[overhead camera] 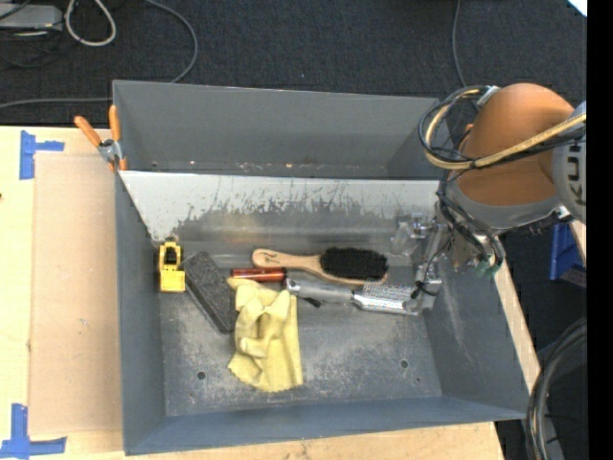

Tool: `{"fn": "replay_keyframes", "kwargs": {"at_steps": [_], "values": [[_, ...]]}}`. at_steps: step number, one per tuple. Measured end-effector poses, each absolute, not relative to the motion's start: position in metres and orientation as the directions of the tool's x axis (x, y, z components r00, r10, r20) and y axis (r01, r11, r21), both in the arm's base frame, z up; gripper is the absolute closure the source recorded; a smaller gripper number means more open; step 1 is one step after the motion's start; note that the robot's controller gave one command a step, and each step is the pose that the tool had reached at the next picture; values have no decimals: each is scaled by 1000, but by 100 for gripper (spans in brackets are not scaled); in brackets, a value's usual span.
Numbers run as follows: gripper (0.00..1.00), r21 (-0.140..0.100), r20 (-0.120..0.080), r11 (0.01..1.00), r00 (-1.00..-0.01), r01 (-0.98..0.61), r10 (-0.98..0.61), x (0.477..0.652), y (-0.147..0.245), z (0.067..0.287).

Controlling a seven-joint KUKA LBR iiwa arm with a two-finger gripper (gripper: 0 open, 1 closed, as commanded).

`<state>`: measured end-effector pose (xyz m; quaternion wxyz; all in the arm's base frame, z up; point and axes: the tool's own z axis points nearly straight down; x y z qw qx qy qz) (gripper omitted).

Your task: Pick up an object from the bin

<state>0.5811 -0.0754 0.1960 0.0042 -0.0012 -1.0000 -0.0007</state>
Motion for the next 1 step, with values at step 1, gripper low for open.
{"fn": "replay_keyframes", "kwargs": {"at_steps": [1], "values": [[0,0,1,1000,-1000,-1,-1,583,-75,200]]}}
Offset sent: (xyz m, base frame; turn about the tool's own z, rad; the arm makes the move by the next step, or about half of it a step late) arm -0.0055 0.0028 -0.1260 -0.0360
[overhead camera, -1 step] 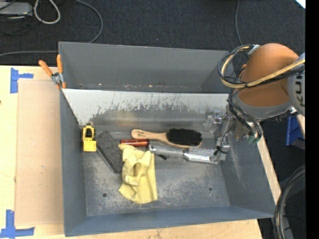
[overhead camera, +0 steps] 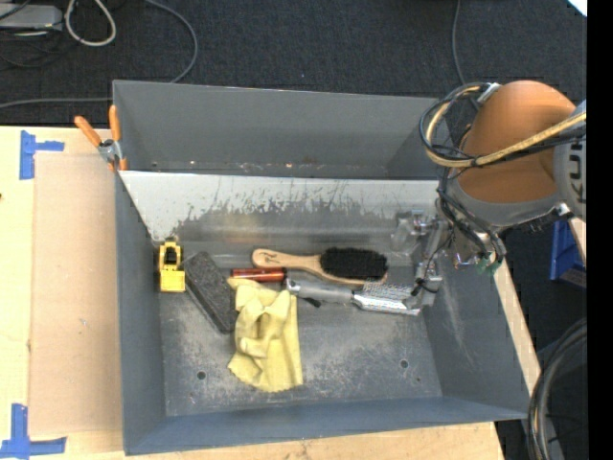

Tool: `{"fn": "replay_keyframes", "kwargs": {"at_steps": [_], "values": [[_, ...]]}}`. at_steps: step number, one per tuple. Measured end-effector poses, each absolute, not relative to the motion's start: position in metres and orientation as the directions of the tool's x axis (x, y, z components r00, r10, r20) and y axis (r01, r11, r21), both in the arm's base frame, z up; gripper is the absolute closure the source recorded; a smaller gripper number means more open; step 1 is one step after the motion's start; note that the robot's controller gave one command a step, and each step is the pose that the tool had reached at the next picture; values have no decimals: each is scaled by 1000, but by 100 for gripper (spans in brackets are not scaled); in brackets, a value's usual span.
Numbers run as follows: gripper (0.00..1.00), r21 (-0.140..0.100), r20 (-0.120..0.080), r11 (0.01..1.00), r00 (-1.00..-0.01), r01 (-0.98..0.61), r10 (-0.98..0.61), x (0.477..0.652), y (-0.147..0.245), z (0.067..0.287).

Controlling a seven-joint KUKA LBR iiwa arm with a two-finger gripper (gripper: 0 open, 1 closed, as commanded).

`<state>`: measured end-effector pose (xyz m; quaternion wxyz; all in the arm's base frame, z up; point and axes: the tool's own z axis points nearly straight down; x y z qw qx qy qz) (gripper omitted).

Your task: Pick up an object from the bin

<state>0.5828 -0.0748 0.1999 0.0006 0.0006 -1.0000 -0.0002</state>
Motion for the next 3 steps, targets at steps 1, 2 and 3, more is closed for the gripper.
{"fn": "replay_keyframes", "kwargs": {"at_steps": [1,2,3], "values": [[0,2,4,1000,-1000,-31,-31,576,-71,68],[0,-1,-7,998,-998,-57,-57,571,-73,137],[0,3,12,999,-999,-37,-37,573,-70,76]]}}
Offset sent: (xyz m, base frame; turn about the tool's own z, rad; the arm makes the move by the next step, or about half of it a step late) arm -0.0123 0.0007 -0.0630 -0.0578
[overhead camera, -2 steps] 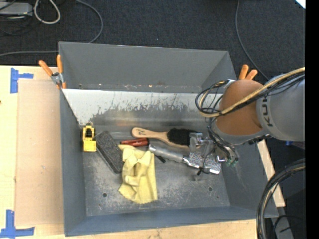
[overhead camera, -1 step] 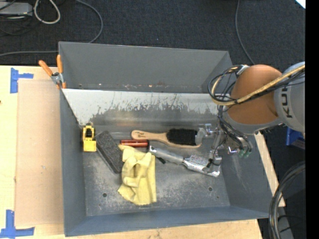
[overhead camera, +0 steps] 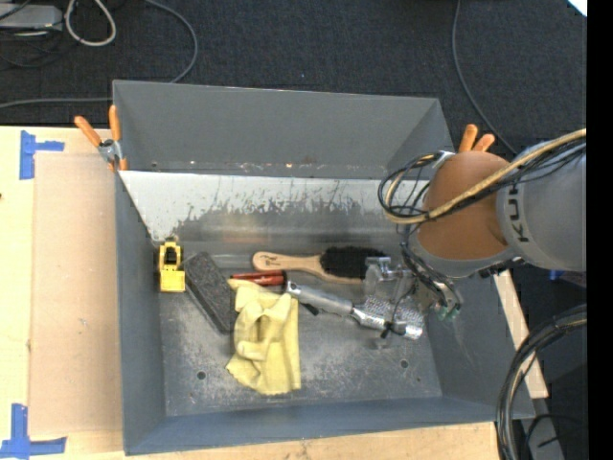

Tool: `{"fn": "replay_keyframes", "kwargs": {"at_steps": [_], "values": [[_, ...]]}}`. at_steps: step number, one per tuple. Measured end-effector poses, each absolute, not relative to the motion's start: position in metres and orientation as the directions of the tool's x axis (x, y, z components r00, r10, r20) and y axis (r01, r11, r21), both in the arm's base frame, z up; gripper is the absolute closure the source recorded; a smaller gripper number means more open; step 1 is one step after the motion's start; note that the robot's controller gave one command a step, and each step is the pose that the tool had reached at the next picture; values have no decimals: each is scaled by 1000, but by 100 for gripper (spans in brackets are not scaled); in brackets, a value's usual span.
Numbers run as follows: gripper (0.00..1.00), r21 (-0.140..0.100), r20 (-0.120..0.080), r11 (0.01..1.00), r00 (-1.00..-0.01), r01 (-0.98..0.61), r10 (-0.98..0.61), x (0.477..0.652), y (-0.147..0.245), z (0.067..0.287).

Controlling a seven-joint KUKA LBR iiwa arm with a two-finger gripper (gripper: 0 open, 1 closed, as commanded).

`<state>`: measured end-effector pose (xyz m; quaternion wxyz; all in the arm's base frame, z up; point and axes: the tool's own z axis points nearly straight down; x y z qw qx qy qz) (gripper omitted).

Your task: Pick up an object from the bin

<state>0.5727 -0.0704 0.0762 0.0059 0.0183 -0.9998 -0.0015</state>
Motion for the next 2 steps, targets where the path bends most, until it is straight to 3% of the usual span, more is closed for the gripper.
{"fn": "replay_keyframes", "kwargs": {"at_steps": [1,2], "values": [[0,-1,-7,995,-995,-98,-98,568,-73,71],[100,3,11,999,-999,-44,-44,572,-70,75]]}}
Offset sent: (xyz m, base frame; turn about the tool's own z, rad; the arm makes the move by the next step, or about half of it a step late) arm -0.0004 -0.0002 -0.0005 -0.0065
